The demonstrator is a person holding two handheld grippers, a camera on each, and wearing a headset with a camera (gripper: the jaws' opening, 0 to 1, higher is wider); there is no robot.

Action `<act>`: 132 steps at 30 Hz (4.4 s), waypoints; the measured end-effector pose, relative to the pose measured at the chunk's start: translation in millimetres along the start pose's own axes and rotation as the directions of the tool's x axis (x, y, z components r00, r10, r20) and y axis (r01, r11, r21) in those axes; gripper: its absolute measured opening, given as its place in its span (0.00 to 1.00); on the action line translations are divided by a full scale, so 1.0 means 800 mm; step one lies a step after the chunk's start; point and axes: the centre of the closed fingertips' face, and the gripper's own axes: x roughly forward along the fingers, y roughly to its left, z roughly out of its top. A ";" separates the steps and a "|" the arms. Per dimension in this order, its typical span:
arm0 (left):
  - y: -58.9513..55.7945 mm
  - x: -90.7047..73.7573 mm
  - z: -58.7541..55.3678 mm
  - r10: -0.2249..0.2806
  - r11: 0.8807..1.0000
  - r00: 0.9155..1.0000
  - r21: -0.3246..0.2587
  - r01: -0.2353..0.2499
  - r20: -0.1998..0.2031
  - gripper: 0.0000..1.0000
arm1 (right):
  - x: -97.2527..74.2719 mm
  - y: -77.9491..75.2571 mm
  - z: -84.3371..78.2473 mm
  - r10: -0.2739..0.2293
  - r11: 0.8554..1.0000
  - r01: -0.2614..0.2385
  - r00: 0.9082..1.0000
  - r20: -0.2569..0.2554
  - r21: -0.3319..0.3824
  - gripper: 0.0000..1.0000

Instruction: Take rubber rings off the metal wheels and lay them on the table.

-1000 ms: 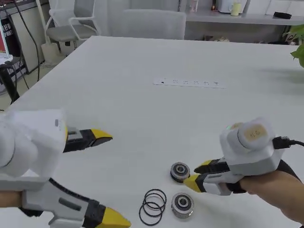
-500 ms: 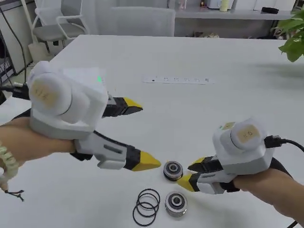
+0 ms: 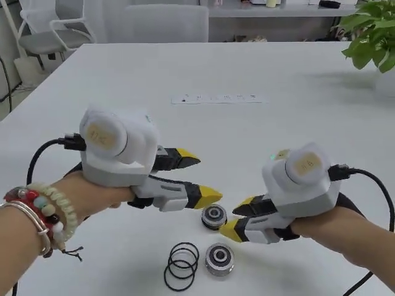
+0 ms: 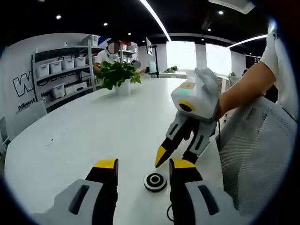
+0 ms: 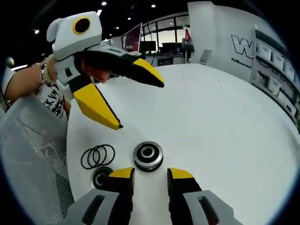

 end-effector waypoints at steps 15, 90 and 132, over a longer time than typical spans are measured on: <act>-0.024 0.029 -0.055 -0.022 0.999 0.997 -0.044 0.019 -0.071 0.20 | 0.004 -0.001 0.000 0.013 0.998 -0.015 1.000 0.024 0.064 0.25; -0.026 0.035 -0.066 0.054 0.997 0.995 -0.050 -0.059 -0.079 0.08 | -0.001 -0.022 0.006 -0.002 0.846 -0.053 0.995 0.101 0.531 0.00; -0.027 0.036 -0.066 0.051 0.998 0.996 -0.037 -0.053 -0.073 0.08 | -0.007 -0.004 0.021 0.024 0.897 -0.057 0.996 0.081 0.438 0.00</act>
